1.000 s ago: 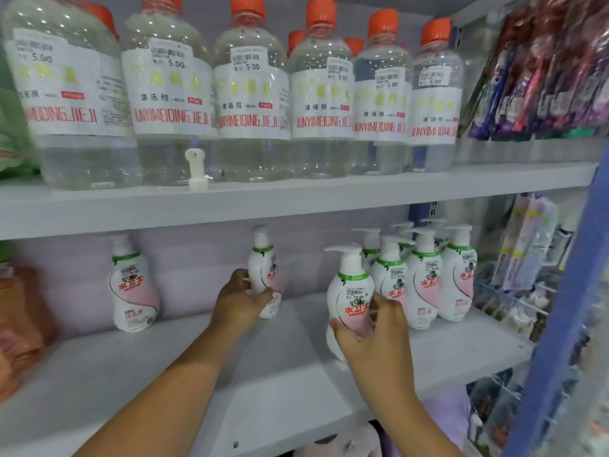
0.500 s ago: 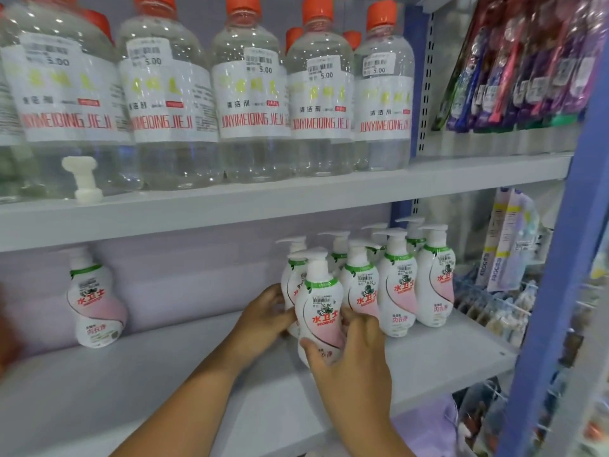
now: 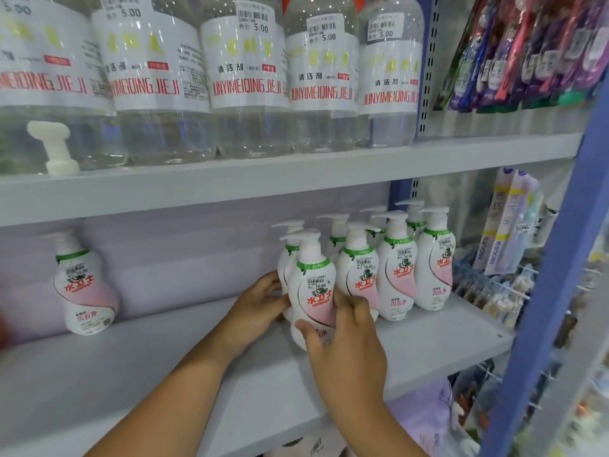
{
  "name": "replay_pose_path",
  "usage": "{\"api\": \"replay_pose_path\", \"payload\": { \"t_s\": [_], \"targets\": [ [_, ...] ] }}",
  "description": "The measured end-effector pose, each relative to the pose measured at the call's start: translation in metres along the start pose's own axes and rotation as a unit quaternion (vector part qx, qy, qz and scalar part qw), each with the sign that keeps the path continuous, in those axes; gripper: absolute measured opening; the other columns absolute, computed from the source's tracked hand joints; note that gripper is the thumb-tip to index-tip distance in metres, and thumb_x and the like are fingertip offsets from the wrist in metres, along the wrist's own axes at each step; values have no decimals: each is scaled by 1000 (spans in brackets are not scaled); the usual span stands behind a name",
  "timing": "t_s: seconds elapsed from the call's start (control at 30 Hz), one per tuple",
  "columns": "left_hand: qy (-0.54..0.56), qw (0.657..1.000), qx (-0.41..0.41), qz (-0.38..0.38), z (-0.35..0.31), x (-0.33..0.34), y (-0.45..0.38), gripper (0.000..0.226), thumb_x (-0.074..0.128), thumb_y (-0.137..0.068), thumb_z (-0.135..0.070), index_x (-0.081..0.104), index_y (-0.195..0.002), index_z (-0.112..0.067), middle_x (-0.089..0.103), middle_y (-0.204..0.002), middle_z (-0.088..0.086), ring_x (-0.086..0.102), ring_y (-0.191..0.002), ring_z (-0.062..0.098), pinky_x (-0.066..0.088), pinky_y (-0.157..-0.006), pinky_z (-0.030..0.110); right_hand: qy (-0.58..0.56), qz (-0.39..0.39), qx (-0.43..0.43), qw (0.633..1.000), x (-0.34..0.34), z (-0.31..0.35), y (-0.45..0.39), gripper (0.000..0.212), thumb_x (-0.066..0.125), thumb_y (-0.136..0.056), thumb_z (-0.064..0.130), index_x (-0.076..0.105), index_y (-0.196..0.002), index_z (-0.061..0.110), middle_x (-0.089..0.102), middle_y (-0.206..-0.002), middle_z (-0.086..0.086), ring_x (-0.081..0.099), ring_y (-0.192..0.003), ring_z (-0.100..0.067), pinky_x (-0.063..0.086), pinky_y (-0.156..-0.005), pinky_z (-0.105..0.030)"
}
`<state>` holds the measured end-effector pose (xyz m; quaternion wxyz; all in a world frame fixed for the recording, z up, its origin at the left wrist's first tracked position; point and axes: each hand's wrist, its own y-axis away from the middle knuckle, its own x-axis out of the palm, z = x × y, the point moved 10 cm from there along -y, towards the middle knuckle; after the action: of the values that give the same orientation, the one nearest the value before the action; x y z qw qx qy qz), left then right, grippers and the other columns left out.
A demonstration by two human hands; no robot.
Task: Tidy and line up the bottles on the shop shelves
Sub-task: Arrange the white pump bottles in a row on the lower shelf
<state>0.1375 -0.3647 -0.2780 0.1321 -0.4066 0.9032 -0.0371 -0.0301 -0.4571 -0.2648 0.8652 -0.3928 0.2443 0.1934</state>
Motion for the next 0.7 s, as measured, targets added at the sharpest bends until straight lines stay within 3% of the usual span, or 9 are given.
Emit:
{"api": "replay_pose_path", "payload": {
  "t_s": [0.17, 0.3, 0.37, 0.5, 0.57, 0.63, 0.7],
  "targets": [
    [9, 1000, 9, 18, -2, 2, 3, 48, 74, -77, -44, 69, -124, -44, 73, -128, -10, 71, -116, 13, 55, -103, 46, 33, 5, 11, 999, 1, 2, -6, 68, 70, -82, 65, 59, -137, 26, 53, -129, 7, 66, -101, -20, 51, -69, -33],
    [12, 1000, 2, 15, -4, 5, 5, 44, 68, -74, -43, 71, -116, -50, 76, -121, -13, 71, -114, 12, 57, -99, 42, 43, 11, 10, 999, 1, 5, -8, 69, 71, -80, 67, 60, -134, 26, 56, -125, 7, 66, -98, -19, 52, -69, -33],
    [7, 1000, 2, -26, -7, 0, 8, 37, 66, -77, -38, 73, -113, -47, 76, -115, -17, 71, -110, 6, 57, -91, 28, 16, 24, 4, 1000, -1, 3, -8, 66, 68, -81, 68, 56, -135, 32, 54, -124, 11, 65, -96, -15, 51, -68, -33],
    [-53, 976, 35, -208, -23, -25, 36, 23, 65, -95, -20, 66, -103, -41, 72, -106, -23, 65, -99, -8, 46, -75, 10, -181, -14, 20, 983, -53, -43, -17, 39, 62, -85, 65, 59, -117, 44, 56, -112, 26, 63, -84, -2, 54, -69, -29],
    [-84, 962, 53, -255, -29, -18, 57, 19, 75, -91, -33, 62, -100, -43, 68, -101, -26, 64, -90, -8, 45, -69, 11, -205, -58, 26, 977, -92, -87, -41, 34, 63, -87, 59, 61, -116, 41, 58, -108, 23, 63, -88, -3, 53, -72, -25],
    [-107, 961, 29, -255, -28, 6, 69, 38, 83, -82, -45, 54, -107, -46, 62, -105, -28, 63, -90, -5, 45, -69, 15, -191, -57, 55, 978, -110, -133, -75, 39, 66, -90, 52, 62, -121, 29, 57, -113, 13, 64, -97, -10, 55, -82, -33],
    [-116, 959, 15, -260, -24, 29, 73, 53, 86, -80, -41, 50, -119, -42, 59, -112, -24, 62, -96, 1, 46, -71, 21, -181, -24, 87, 979, -105, -168, -107, 47, 72, -90, 47, 60, -125, 18, 53, -118, 2, 64, -105, -23, 54, -90, -43]
  ]
}}
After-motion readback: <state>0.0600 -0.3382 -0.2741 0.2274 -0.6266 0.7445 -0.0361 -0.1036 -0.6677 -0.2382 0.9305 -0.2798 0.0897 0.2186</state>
